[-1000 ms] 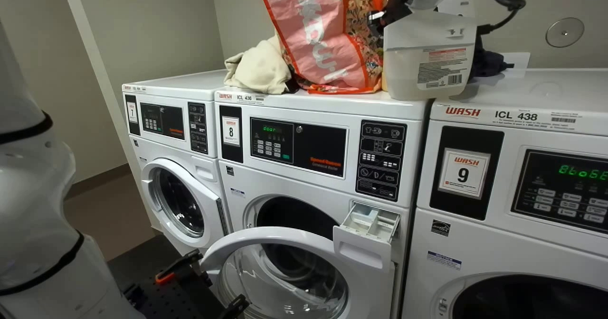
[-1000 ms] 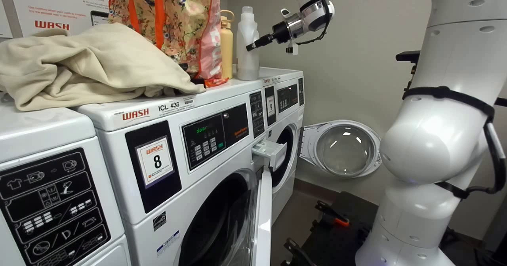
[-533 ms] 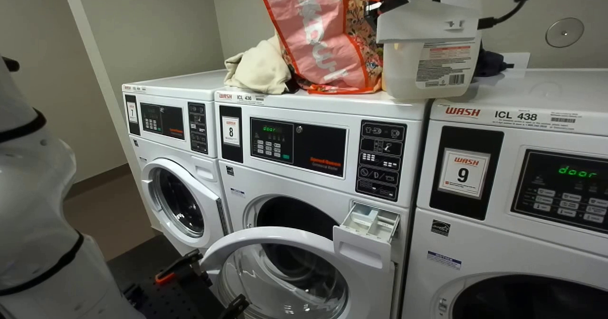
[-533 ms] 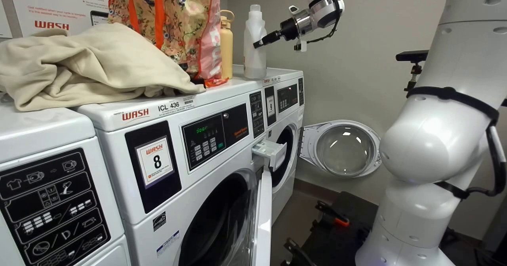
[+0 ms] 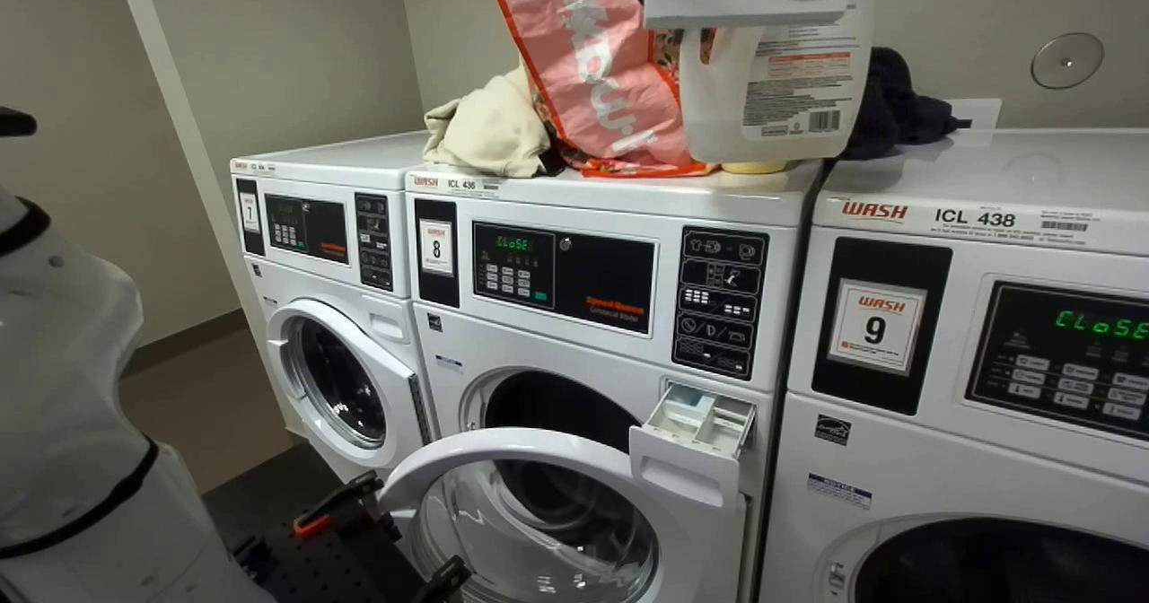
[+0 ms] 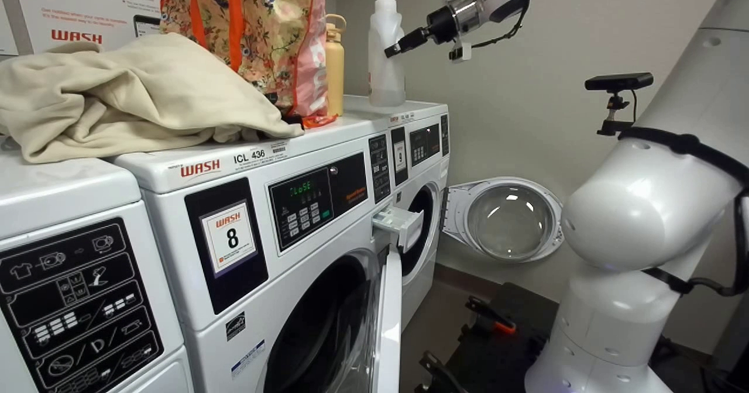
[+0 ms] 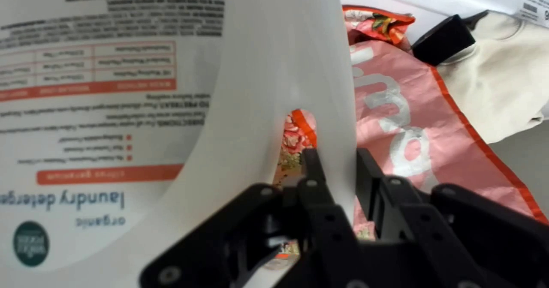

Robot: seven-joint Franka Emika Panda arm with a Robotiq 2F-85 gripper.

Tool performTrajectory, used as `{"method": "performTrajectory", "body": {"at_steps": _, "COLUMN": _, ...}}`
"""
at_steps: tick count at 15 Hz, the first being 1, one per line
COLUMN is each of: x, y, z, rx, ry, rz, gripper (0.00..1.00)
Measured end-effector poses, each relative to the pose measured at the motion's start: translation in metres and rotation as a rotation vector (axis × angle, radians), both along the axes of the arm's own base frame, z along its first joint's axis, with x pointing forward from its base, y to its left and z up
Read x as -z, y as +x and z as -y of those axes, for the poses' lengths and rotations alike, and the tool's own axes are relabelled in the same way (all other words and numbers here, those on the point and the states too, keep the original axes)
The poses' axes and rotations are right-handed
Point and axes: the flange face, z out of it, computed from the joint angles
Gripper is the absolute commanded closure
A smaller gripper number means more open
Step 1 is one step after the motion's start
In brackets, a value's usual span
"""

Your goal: Pour fabric softener into the soap chamber

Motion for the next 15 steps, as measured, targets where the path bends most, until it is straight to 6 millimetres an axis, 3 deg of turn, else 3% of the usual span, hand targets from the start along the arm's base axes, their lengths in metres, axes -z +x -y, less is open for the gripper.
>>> {"method": "performTrajectory", "body": {"at_steps": 10, "x": 0.031, "y": -0.051, "z": -0.119, "rx": 0.108, "ry": 0.088, "rz": -0.12, "gripper": 0.94}}
{"method": "performTrajectory", "body": {"at_steps": 13, "x": 0.037, "y": -0.073, "z": -0.144, "rx": 0.179, "ry": 0.112, "rz": -0.119, "gripper": 0.94}}
{"method": "performTrajectory", "body": {"at_steps": 15, "x": 0.053, "y": -0.088, "z": -0.158, "rx": 0.226, "ry": 0.155, "rz": -0.152, "gripper": 0.94}}
